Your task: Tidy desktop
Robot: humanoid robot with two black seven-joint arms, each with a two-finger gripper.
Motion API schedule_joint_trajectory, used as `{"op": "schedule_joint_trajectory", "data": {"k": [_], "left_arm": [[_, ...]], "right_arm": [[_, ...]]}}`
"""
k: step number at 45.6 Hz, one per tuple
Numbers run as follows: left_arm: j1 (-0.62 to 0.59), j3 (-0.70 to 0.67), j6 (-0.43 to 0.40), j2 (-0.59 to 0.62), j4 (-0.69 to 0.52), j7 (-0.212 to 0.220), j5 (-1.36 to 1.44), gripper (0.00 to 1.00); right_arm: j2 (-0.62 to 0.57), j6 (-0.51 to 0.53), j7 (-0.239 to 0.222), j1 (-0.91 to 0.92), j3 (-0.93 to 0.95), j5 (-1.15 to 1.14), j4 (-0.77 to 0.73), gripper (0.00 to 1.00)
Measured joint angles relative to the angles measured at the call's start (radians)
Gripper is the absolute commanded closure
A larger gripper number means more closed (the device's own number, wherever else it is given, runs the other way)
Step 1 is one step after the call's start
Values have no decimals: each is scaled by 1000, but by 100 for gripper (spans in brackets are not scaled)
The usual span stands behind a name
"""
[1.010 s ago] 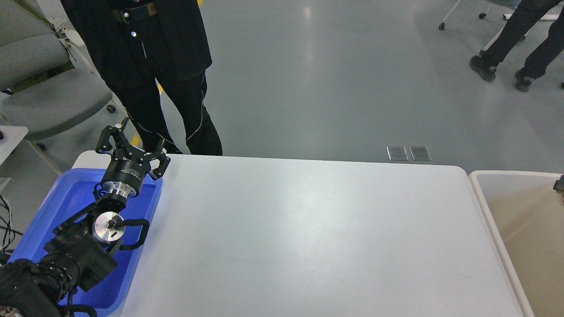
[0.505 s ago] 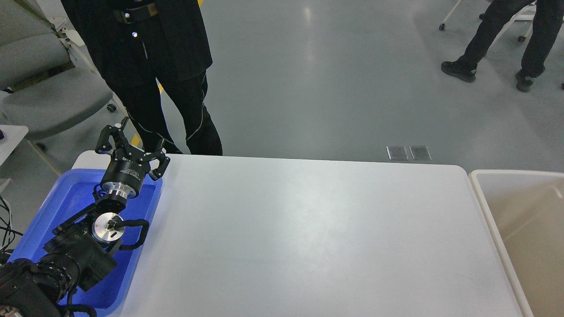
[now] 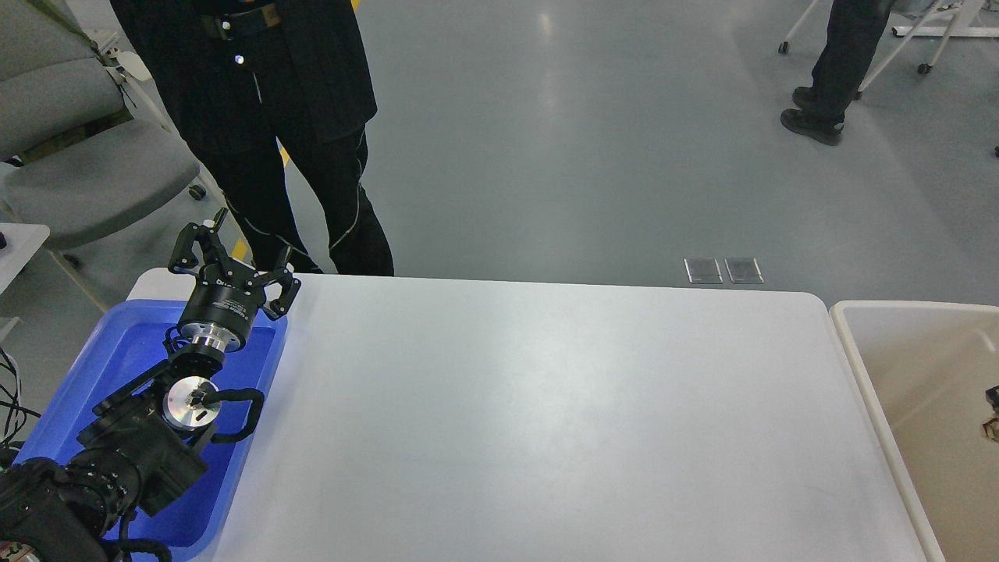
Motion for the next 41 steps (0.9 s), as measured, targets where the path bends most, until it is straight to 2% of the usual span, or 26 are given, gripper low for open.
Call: {"op": "schedule_joint_trajectory", "data": {"k": [17, 18, 19, 21, 22, 41], "left_arm": [[0, 0, 0, 0, 0, 0, 0, 0], [0, 0, 0, 0, 0, 0, 0, 0], [0, 0, 0, 0, 0, 0, 0, 0], [0, 0, 0, 0, 0, 0, 0, 0], [0, 0, 0, 0, 0, 0, 0, 0], [0, 0, 0, 0, 0, 0, 0, 0]], "right_arm": [[49, -89, -21, -21, 41, 28, -30, 100], [50, -91, -21, -22, 44, 28, -30, 85], [52, -93, -21, -23, 48, 29, -31, 63], [54, -98, -22, -24, 59, 30, -32, 13], [54, -101, -22, -25, 66, 30, -34, 0], [61, -138, -24, -33, 124, 33, -39, 0]]}}
